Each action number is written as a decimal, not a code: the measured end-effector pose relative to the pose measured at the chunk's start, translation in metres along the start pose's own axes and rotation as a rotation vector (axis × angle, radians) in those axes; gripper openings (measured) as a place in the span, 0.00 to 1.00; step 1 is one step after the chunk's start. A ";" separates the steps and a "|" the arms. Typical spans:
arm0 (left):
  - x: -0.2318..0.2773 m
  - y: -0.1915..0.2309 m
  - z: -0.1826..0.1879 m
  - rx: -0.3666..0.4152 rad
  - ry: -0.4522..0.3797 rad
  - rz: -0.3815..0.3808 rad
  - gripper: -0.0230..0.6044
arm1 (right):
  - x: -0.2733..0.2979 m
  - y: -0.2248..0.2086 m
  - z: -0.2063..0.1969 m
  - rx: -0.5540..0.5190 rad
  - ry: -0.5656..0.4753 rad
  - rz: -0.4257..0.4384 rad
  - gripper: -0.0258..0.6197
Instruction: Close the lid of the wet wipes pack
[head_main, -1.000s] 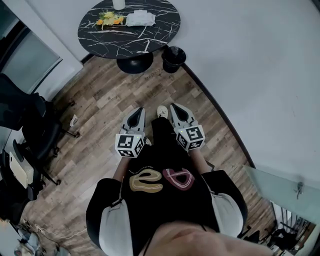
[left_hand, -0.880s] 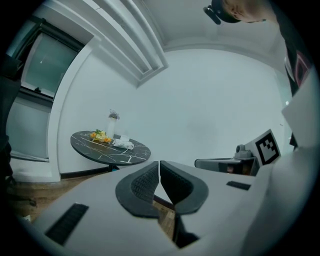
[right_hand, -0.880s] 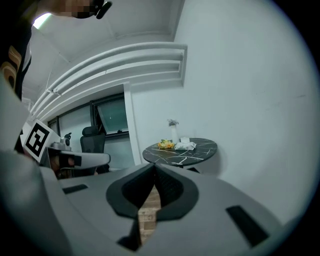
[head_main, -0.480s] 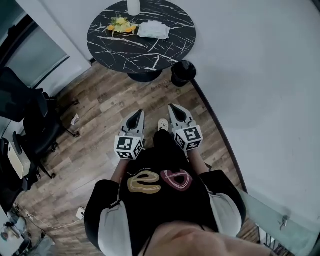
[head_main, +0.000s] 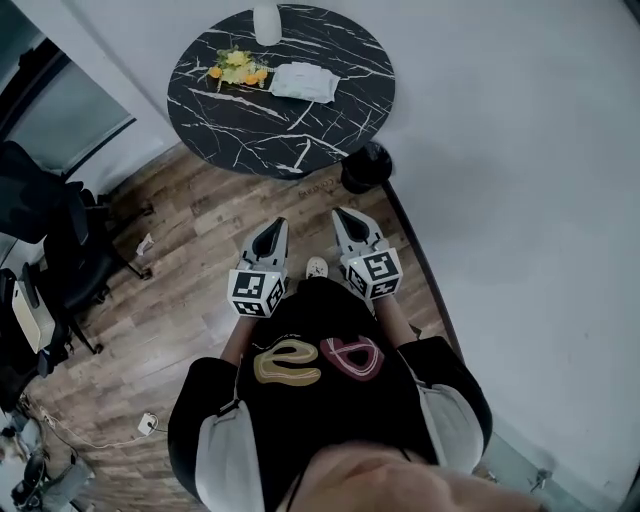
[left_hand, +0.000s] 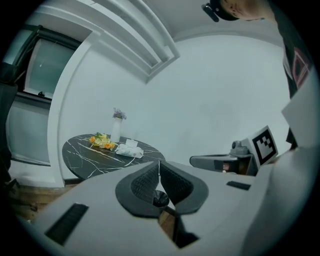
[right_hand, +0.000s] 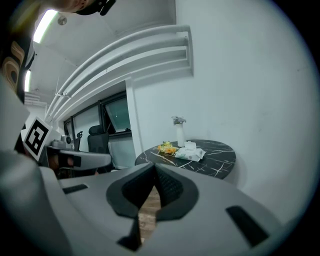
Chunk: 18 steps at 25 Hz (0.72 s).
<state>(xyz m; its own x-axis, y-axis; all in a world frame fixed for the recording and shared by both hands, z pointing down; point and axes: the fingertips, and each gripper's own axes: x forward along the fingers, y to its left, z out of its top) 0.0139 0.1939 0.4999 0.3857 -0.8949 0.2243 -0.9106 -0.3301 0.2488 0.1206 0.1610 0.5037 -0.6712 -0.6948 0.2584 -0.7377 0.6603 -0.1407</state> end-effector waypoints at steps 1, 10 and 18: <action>0.010 -0.003 0.001 0.001 0.000 0.001 0.07 | 0.003 -0.009 0.003 -0.003 -0.001 0.005 0.06; 0.070 -0.019 0.007 -0.009 -0.009 0.031 0.07 | 0.017 -0.069 0.010 -0.012 0.012 0.045 0.06; 0.083 -0.013 0.006 -0.019 0.003 0.051 0.07 | 0.024 -0.077 0.009 -0.010 0.027 0.067 0.06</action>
<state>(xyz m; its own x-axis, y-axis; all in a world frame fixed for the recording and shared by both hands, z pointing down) 0.0566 0.1224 0.5094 0.3392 -0.9097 0.2397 -0.9262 -0.2783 0.2545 0.1605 0.0907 0.5120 -0.7168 -0.6412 0.2741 -0.6903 0.7081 -0.1488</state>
